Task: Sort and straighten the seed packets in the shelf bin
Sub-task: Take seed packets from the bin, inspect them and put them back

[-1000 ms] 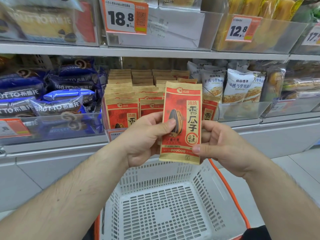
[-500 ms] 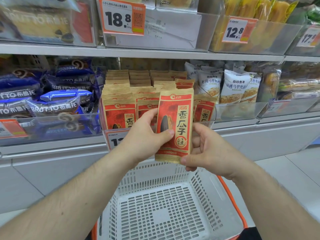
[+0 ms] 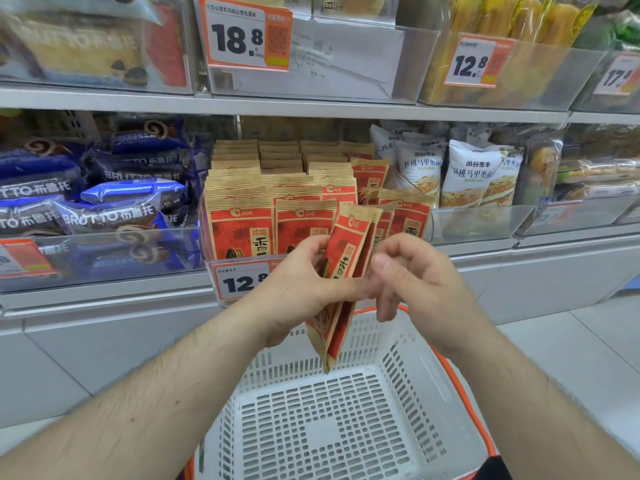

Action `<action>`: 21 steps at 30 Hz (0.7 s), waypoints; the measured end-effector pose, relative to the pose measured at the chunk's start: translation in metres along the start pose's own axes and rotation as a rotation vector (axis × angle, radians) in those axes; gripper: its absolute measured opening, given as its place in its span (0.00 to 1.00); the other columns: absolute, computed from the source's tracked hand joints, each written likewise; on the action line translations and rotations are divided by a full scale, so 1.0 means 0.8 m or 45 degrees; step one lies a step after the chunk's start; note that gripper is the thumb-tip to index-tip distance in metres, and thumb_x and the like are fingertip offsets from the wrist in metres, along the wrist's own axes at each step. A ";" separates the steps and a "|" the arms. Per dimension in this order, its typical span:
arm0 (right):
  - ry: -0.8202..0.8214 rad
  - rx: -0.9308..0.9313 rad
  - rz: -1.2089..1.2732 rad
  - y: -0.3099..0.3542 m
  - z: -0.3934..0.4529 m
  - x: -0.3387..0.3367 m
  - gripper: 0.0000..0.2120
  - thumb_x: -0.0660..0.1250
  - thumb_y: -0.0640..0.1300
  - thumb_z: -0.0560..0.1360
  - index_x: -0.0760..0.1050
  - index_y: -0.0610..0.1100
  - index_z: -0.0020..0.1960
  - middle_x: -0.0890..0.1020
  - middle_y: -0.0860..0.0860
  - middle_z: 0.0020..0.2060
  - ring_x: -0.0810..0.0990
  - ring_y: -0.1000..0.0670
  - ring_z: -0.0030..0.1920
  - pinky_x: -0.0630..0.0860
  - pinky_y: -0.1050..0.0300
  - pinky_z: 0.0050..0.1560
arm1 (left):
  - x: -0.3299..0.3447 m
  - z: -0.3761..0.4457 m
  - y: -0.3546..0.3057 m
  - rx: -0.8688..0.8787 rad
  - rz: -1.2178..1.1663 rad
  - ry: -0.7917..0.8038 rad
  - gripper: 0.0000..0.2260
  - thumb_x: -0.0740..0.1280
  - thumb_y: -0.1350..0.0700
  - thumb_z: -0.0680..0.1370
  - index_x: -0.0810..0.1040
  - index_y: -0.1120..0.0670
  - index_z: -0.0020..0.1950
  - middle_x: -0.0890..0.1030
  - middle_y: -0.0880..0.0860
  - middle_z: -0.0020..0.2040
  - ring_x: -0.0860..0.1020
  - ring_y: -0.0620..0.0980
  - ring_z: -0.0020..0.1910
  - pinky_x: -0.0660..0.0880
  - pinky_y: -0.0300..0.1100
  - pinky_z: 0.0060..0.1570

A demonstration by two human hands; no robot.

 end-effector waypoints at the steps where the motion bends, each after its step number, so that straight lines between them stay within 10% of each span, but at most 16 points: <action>1: -0.052 -0.015 0.016 0.002 0.000 -0.002 0.09 0.65 0.51 0.73 0.75 0.45 0.44 0.80 0.49 0.28 0.76 0.50 0.25 0.74 0.56 0.30 | 0.003 0.000 0.002 -0.007 0.009 0.020 0.39 0.79 0.44 0.54 0.73 0.45 0.64 0.84 0.45 0.50 0.83 0.44 0.48 0.77 0.42 0.43; 12: -0.069 -0.016 -0.035 -0.001 0.001 0.005 0.16 0.59 0.37 0.82 0.75 0.45 0.37 0.77 0.54 0.27 0.75 0.53 0.25 0.72 0.63 0.27 | 0.013 0.002 0.001 0.077 -0.033 -0.018 0.29 0.77 0.49 0.64 0.74 0.47 0.64 0.85 0.44 0.50 0.83 0.44 0.51 0.78 0.50 0.55; 21: 0.041 0.082 0.324 -0.011 0.007 0.015 0.13 0.60 0.44 0.73 0.73 0.34 0.38 0.77 0.36 0.29 0.71 0.48 0.21 0.67 0.60 0.21 | 0.042 -0.011 -0.006 0.010 -0.395 0.492 0.12 0.68 0.51 0.70 0.77 0.59 0.46 0.80 0.65 0.42 0.81 0.57 0.39 0.66 0.62 0.51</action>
Point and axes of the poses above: each hand's wrist, its own z-axis towards the middle knuckle, its own x-axis out of the palm, y = z × x, the point moved 8 cm from there along z, towards the middle knuckle
